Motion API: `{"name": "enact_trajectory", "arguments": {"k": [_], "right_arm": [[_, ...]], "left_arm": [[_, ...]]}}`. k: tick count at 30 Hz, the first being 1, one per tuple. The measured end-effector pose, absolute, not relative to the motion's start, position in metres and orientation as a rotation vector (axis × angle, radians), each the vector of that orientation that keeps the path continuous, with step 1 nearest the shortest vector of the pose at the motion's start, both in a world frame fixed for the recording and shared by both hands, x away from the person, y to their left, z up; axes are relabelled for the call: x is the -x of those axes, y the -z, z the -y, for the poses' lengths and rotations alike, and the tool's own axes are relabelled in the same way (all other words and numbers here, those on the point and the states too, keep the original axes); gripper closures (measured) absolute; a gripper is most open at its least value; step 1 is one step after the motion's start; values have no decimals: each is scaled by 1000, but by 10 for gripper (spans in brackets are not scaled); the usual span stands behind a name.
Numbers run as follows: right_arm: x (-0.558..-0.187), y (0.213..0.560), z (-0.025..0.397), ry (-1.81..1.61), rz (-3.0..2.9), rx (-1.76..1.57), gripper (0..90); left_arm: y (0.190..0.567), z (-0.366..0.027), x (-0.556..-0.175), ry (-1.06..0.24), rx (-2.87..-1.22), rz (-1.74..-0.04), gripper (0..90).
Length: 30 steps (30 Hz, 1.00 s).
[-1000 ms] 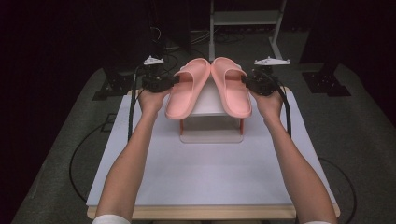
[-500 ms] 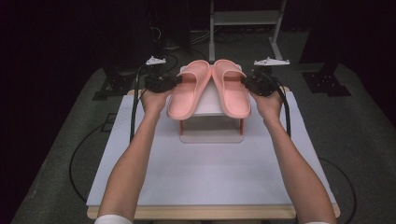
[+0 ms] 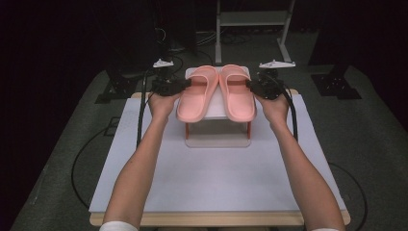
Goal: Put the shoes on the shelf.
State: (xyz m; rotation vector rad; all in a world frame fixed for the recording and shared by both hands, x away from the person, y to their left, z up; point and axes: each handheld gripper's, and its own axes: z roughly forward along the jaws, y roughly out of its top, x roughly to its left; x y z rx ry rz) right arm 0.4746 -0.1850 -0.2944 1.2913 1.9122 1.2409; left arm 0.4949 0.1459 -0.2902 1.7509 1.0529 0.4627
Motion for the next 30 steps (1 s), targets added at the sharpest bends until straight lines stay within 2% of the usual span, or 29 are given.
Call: {"name": "enact_trajectory", "arguments": {"k": [30], "right_arm": [[-477, 296, 184, -1282, -1922, -1281, 723]], "left_arm": [[295, -132, -493, -407, -1701, -1017, 630]]}}
